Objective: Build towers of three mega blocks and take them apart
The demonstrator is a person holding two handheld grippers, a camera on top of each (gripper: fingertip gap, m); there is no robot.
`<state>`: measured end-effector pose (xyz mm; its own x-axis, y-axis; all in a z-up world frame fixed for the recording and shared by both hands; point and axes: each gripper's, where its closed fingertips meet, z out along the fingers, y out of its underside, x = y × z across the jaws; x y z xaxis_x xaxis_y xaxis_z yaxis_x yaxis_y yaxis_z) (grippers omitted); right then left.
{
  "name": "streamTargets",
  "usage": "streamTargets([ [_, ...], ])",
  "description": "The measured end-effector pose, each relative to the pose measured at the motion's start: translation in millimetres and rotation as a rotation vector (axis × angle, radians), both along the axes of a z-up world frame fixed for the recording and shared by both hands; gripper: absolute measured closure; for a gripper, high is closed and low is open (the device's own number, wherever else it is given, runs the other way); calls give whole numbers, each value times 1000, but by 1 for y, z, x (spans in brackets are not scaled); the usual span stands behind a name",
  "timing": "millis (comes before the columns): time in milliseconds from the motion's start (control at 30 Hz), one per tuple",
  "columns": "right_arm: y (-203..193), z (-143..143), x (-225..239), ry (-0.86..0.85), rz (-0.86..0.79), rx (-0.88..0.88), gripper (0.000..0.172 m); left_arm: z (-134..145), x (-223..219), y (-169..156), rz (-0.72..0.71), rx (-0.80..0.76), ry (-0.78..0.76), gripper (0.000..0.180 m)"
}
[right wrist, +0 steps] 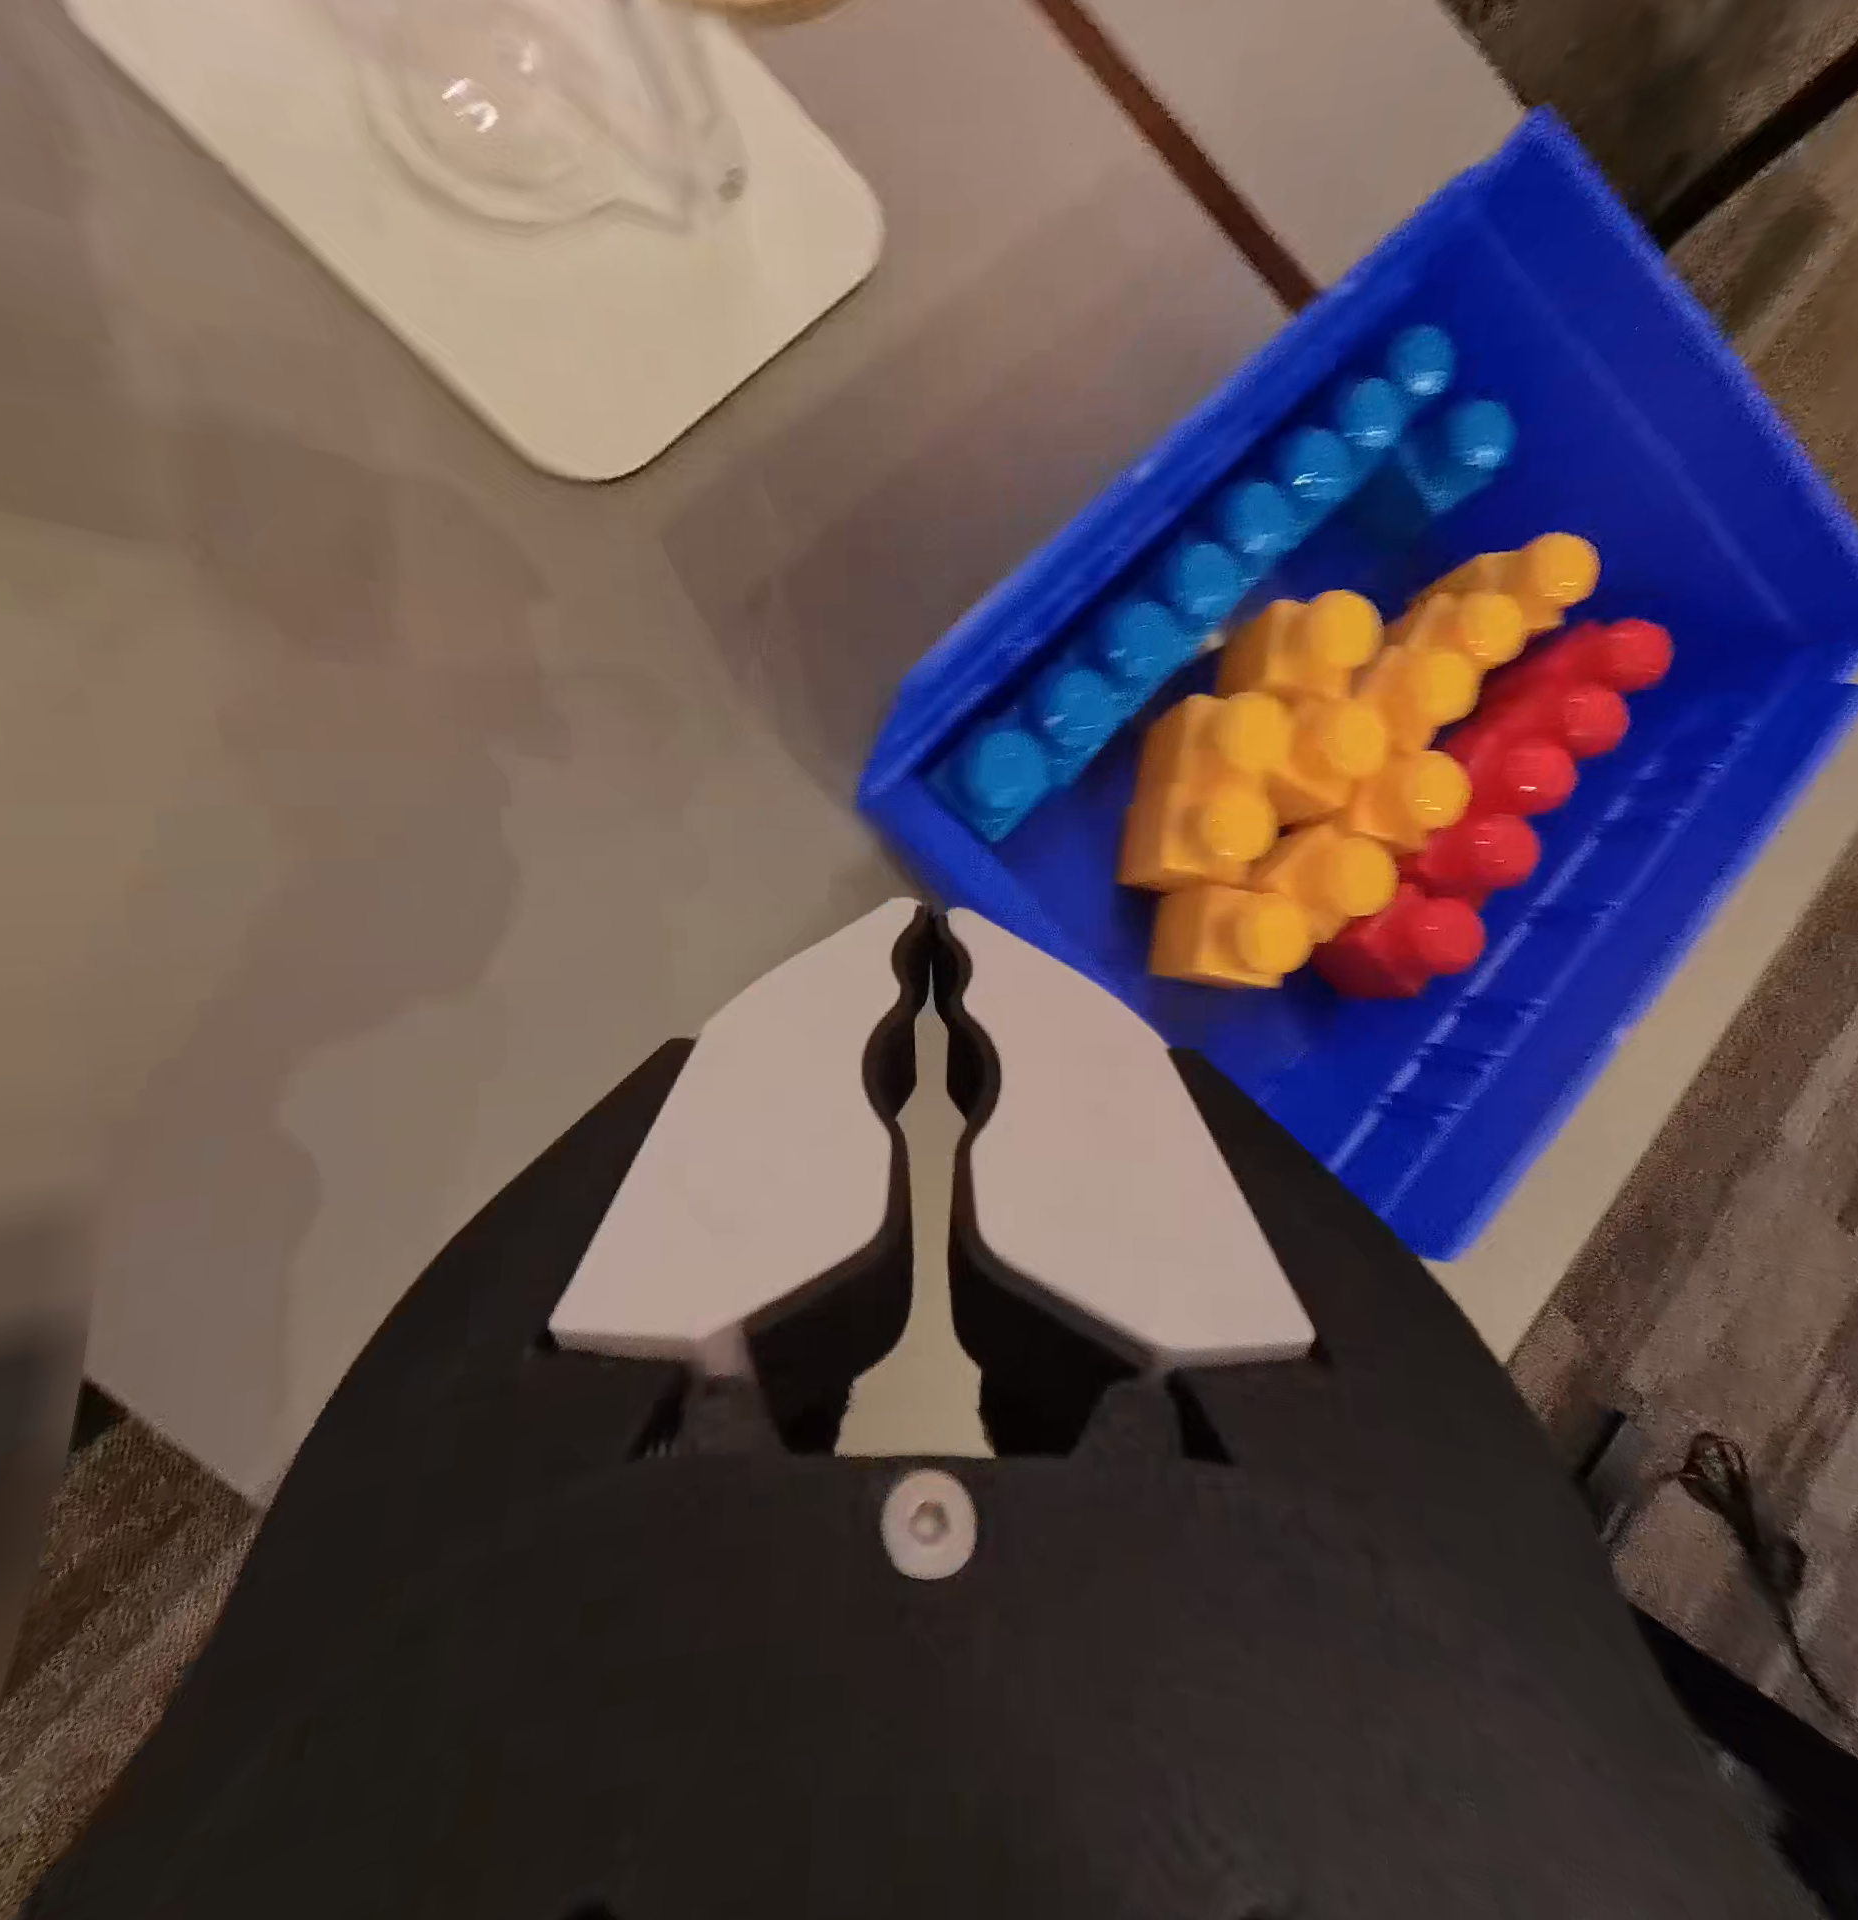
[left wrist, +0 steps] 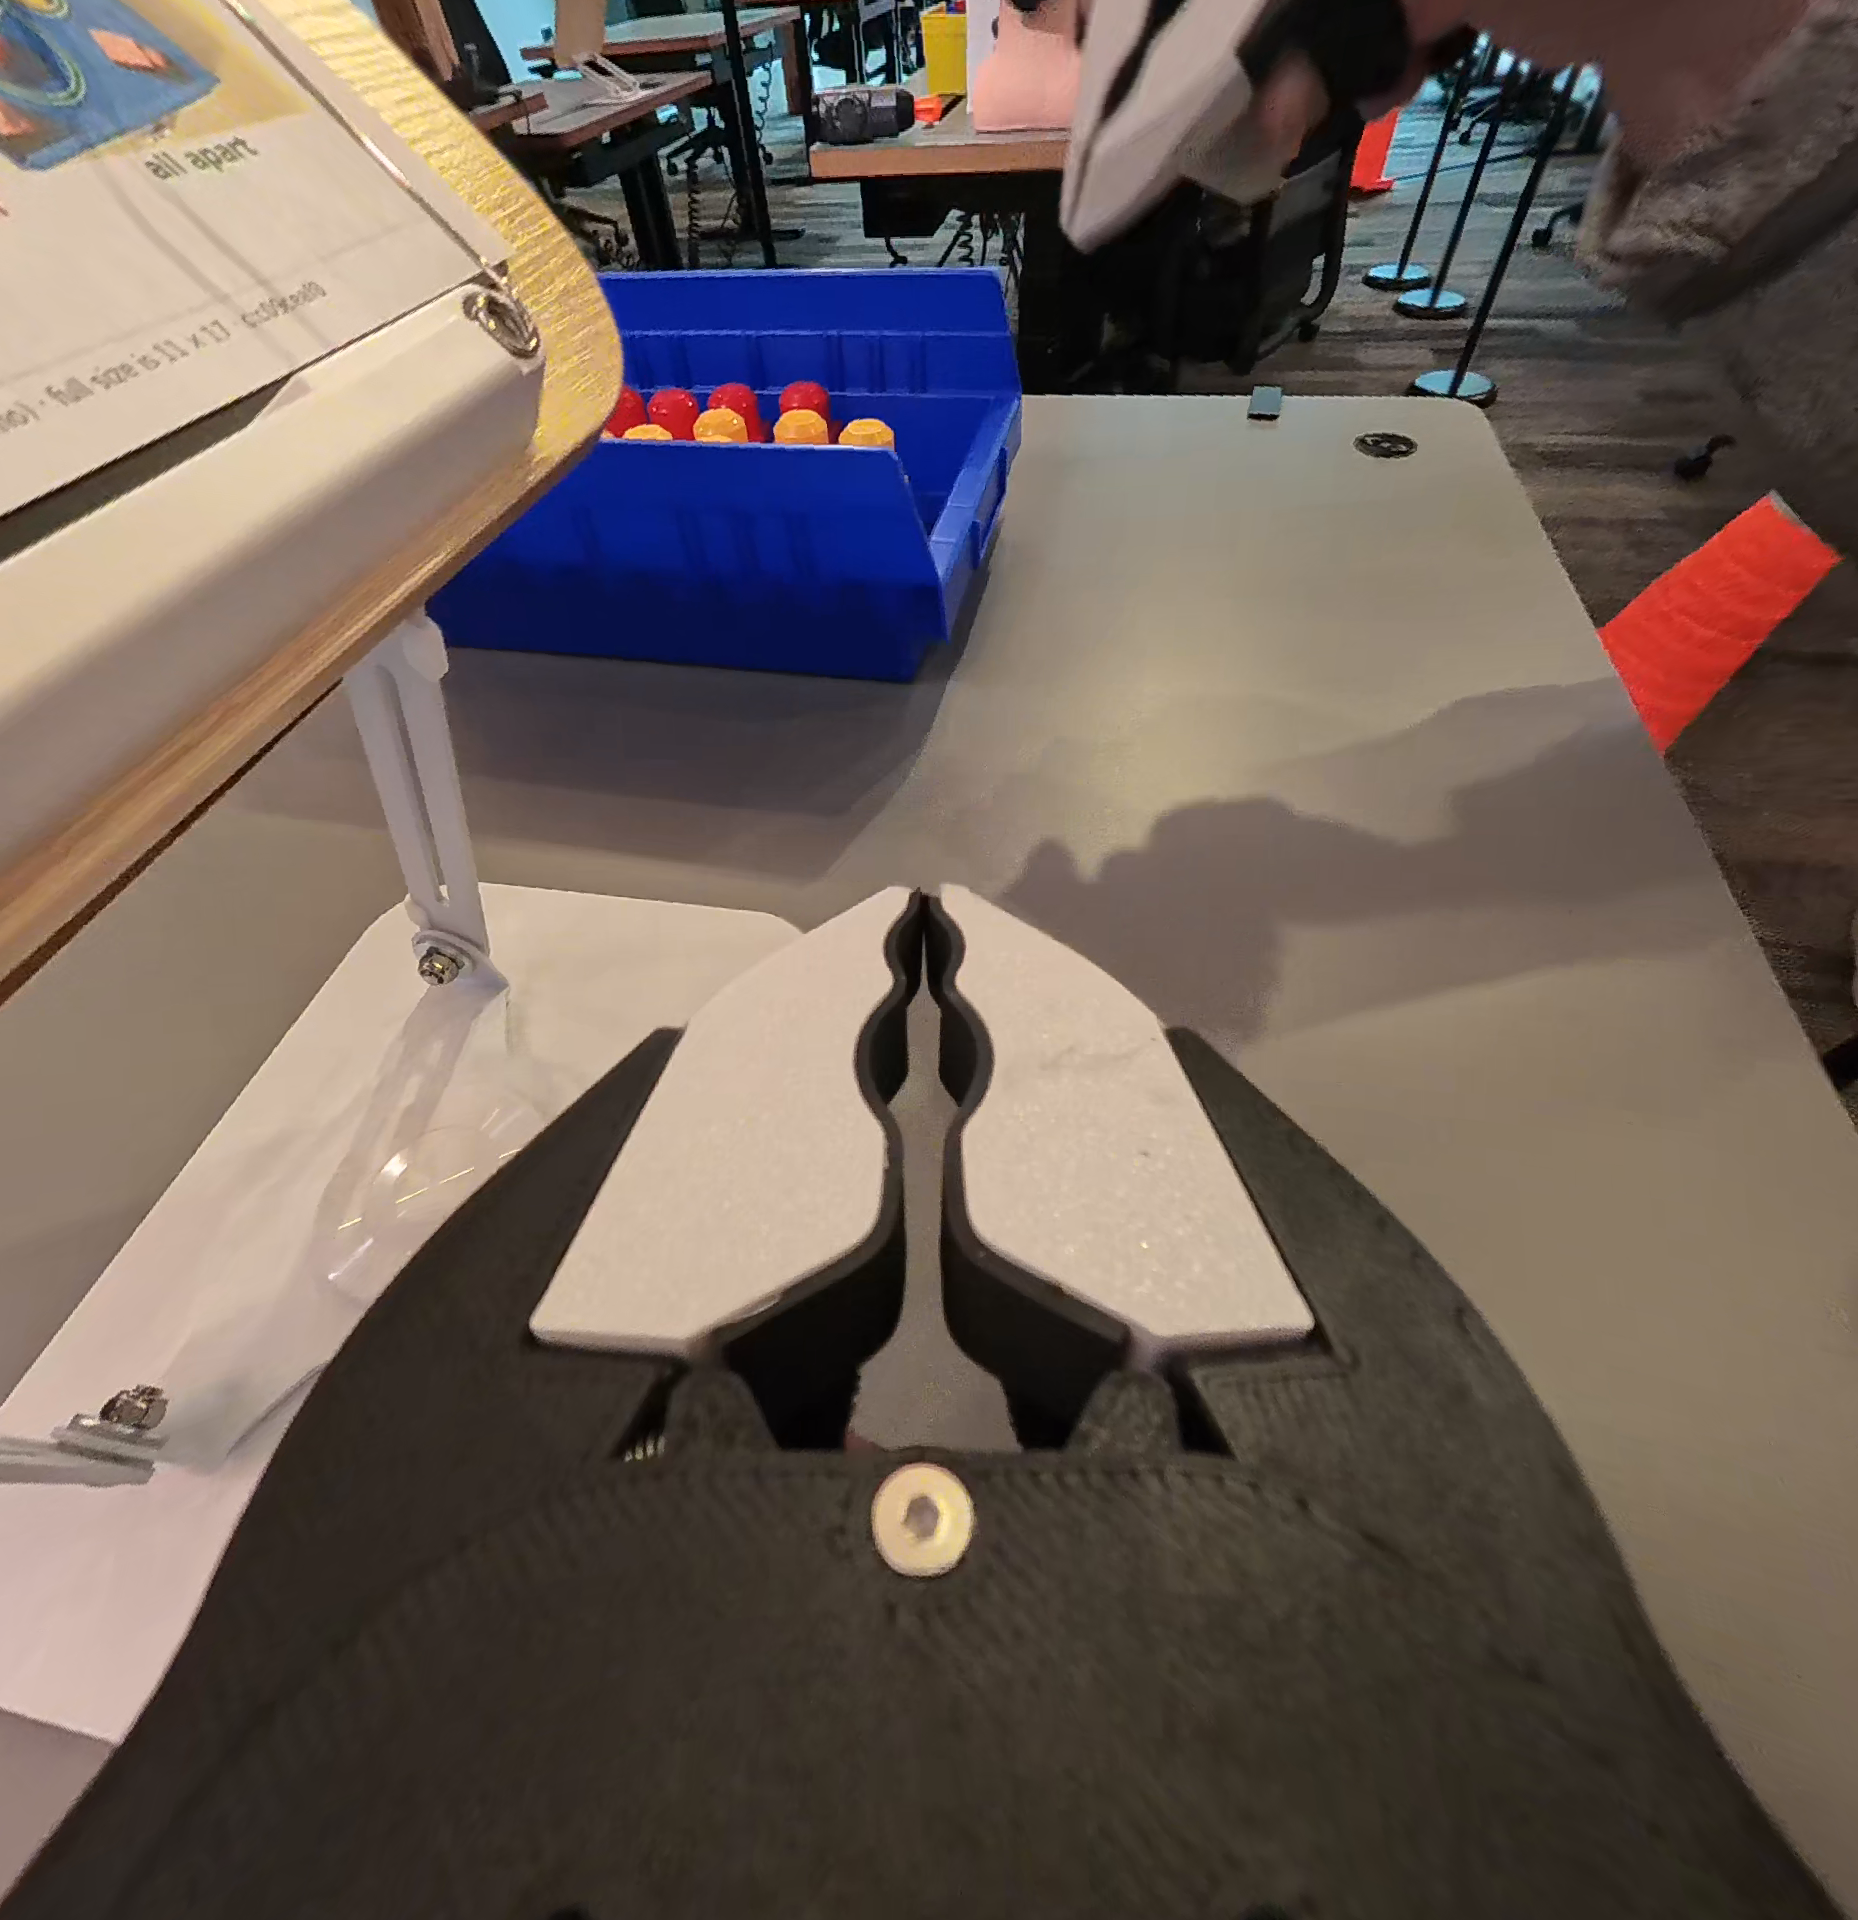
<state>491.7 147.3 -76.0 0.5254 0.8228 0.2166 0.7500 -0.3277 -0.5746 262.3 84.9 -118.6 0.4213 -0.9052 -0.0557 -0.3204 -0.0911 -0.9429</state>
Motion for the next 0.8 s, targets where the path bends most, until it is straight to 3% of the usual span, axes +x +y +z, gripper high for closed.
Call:
streamTargets([
  [33,-12,-5,-7,-10,21,8,172,1,1,-2,-6,1,-1,180],
  [300,-91,-55,-111,302,194,-46,172,-1,-9,-18,28,1,-10,180],
  [467,-120,-91,-148,349,216,-71,172,-12,-42,-37,75,31,39,180],
  [600,-112,-98,-130,302,131,27,171,-16,-97,-51,189,59,65,180],
  [800,-54,-58,-27,440,-217,170,153,18,-231,-70,523,194,0,175],
])
